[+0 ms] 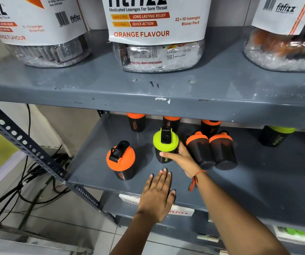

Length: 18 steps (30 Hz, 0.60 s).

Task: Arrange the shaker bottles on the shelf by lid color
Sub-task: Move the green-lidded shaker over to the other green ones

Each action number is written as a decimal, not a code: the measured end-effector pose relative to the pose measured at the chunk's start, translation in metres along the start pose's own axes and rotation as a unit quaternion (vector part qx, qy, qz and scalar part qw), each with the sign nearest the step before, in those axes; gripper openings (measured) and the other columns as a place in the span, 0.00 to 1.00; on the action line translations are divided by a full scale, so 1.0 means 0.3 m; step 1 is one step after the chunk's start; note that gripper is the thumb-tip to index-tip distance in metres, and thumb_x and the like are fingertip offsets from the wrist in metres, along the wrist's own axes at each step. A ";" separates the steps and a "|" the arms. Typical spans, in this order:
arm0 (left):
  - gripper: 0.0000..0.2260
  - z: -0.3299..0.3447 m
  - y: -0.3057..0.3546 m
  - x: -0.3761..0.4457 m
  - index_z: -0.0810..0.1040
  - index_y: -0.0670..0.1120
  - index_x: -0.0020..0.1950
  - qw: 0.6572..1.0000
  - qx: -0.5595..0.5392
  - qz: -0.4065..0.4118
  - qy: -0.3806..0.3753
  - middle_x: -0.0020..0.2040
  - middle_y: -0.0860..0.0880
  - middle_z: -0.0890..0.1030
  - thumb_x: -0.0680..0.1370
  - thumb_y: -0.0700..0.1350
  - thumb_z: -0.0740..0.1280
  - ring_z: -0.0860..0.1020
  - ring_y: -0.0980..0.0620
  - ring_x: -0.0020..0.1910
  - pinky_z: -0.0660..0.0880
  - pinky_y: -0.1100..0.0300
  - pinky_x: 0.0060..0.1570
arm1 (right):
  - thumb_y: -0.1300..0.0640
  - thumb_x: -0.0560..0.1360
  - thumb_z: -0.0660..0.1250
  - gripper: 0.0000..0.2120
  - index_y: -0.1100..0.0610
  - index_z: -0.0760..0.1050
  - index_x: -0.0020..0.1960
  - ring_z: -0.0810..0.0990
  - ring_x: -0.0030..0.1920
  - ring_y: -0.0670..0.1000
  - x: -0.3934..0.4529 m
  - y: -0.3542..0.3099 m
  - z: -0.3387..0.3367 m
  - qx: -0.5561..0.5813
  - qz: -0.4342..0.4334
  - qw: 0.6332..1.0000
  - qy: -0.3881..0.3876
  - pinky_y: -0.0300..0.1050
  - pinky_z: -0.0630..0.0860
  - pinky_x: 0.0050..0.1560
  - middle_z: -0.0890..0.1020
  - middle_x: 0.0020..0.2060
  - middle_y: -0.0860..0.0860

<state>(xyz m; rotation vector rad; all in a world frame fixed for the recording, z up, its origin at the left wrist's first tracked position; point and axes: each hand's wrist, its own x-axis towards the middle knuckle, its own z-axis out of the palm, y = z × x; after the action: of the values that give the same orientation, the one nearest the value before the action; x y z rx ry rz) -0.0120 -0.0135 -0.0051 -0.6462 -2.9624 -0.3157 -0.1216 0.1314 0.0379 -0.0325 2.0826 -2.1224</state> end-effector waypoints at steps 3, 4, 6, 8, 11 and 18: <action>0.26 -0.004 0.000 0.000 0.55 0.46 0.77 1.000 -0.004 0.001 0.000 0.76 0.47 0.57 0.82 0.56 0.48 0.52 0.52 0.76 0.45 0.51 0.70 | 0.60 0.64 0.80 0.35 0.53 0.73 0.69 0.79 0.65 0.51 0.010 -0.021 0.007 0.001 0.004 1.000 0.006 0.43 0.76 0.62 0.82 0.63 0.52; 0.26 -0.003 0.000 -0.001 0.55 0.46 0.77 1.000 -0.005 0.001 0.000 0.76 0.47 0.57 0.82 0.56 0.48 0.52 0.52 0.76 0.45 0.51 0.70 | 0.57 0.62 0.81 0.35 0.53 0.75 0.68 0.80 0.63 0.51 0.012 -0.028 0.013 -0.001 0.001 1.000 0.019 0.45 0.77 0.63 0.83 0.61 0.52; 0.25 -0.006 -0.002 0.000 0.55 0.46 0.76 1.000 0.002 -0.002 -0.004 0.76 0.47 0.59 0.82 0.56 0.47 0.53 0.52 0.75 0.45 0.51 0.70 | 0.50 0.59 0.82 0.34 0.52 0.78 0.63 0.82 0.60 0.49 0.007 -0.040 0.024 -0.018 -0.003 0.999 0.050 0.48 0.78 0.63 0.85 0.57 0.50; 0.26 -0.009 -0.001 0.001 0.56 0.46 0.76 1.000 0.003 -0.006 -0.006 0.76 0.47 0.60 0.82 0.57 0.45 0.54 0.51 0.75 0.46 0.51 0.70 | 0.44 0.56 0.82 0.33 0.51 0.80 0.59 0.84 0.56 0.46 -0.009 -0.060 0.029 -0.045 0.004 0.996 0.077 0.49 0.80 0.61 0.87 0.53 0.47; 0.27 -0.010 0.000 0.000 0.54 0.46 0.77 1.000 -0.003 0.000 -0.007 0.76 0.47 0.59 0.81 0.58 0.42 0.53 0.51 0.75 0.44 0.51 0.70 | 0.39 0.56 0.81 0.31 0.49 0.82 0.56 0.84 0.54 0.45 -0.051 -0.101 0.031 -0.071 0.034 0.994 0.078 0.48 0.80 0.59 0.87 0.50 0.45; 0.22 -0.031 0.011 -0.002 0.70 0.46 0.69 1.000 0.004 0.007 -0.010 0.65 0.45 0.76 0.80 0.54 0.51 0.69 0.44 0.67 0.46 0.50 0.72 | 0.48 0.69 0.78 0.18 0.51 0.81 0.56 0.84 0.48 0.40 -0.259 -0.237 0.005 -0.020 0.112 0.993 0.002 0.38 0.78 0.44 0.87 0.47 0.43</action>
<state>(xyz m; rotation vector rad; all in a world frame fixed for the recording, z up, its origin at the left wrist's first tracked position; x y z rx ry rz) -0.0096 -0.0129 0.0046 -0.6728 -2.9762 -0.2978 -0.0521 0.1412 0.1164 0.1928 2.0247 -1.9492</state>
